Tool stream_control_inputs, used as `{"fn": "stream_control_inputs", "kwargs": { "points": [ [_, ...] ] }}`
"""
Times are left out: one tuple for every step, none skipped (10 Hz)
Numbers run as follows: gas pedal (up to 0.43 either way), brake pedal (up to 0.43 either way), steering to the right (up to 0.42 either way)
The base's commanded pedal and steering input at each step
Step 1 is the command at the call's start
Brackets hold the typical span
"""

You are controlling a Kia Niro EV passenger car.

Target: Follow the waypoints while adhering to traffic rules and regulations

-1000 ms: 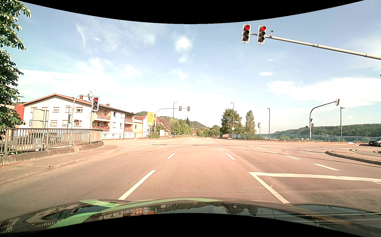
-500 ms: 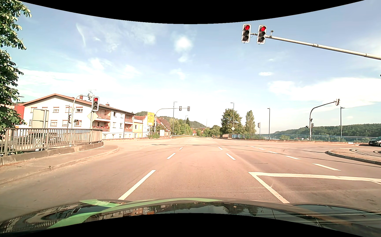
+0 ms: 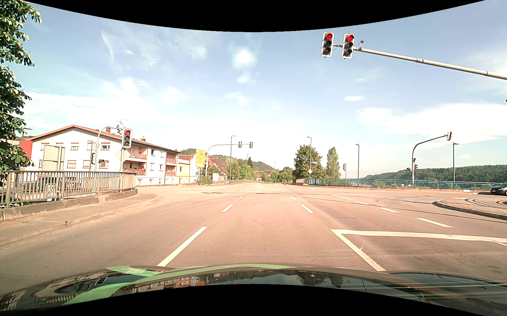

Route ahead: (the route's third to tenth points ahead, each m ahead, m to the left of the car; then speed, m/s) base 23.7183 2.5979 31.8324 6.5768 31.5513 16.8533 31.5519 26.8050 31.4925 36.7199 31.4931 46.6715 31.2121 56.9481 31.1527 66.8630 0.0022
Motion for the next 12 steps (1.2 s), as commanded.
{"fn": "stream_control_inputs", "kwargs": {
  "points": [
    [0.000, 0.159, -0.008],
    [0.000, 0.159, -0.008],
    [0.000, 0.159, -0.008],
    [0.000, 0.159, -0.008],
    [0.000, 0.165, -0.008],
    [0.000, 0.171, -0.008],
    [0.000, 0.177, -0.008],
    [0.000, 0.177, -0.008],
    [0.000, 0.177, -0.008],
    [0.000, 0.177, -0.008],
    [0.000, 0.171, -0.008],
    [0.000, 0.165, -0.008]
  ]
}}
